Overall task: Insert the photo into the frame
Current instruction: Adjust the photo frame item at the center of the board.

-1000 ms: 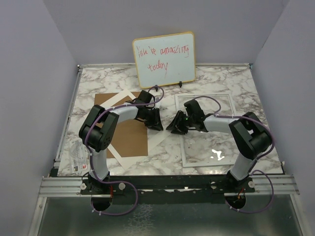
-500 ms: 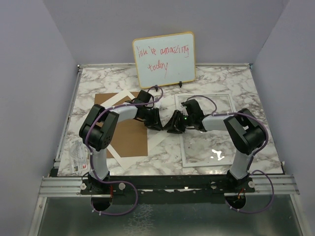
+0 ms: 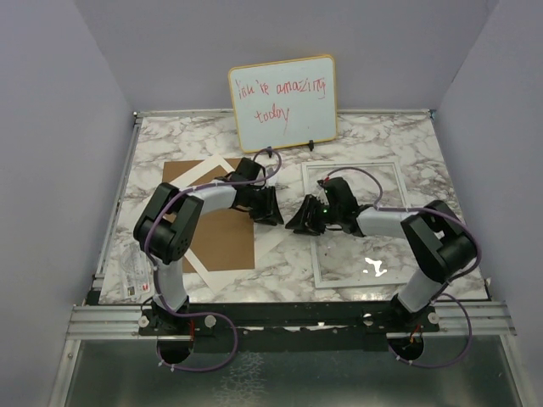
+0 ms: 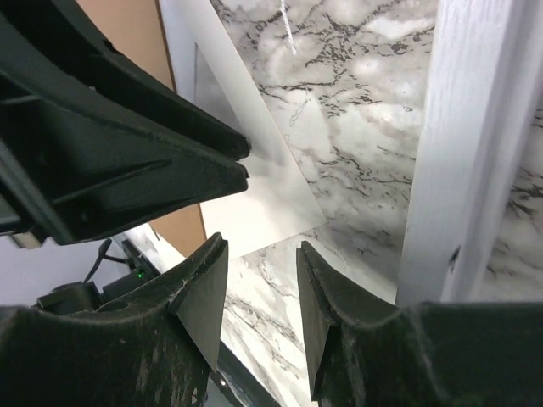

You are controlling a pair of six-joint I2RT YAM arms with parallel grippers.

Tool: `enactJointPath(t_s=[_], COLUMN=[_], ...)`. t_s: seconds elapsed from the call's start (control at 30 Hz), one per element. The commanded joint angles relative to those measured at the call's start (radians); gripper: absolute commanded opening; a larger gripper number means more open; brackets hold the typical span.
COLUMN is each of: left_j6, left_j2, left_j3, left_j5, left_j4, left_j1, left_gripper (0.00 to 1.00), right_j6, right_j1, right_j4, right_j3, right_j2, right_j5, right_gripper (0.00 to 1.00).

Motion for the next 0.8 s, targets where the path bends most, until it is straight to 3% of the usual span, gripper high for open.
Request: enactJointPath(t_s=[0.0, 0.27, 0.77], left_j6=[0.004, -0.067, -0.212], left_j2=[0.042, 0.001, -0.158], left_j3=[-0.125, -0.223, -0.462], left_j5=[-0.162, -0.165, -0.197], left_j4=[-0.073, 0.003, 0.134], left_j1=[-0.03, -0.093, -0.215], left_gripper=[0.37, 0.4, 0.42], right_j6=[-0.044, -0.054, -0.044], right_j1=[0.004, 0.004, 0.004], right_j4=[-0.127, -0.199, -0.45], right_j3=[-0.013, -0.048, 0.047], right_j2=[-0.117, -0.279, -0.304], right_j5=[0.159, 0.227, 0.318], right_gripper=[0.43, 0.43, 0.43])
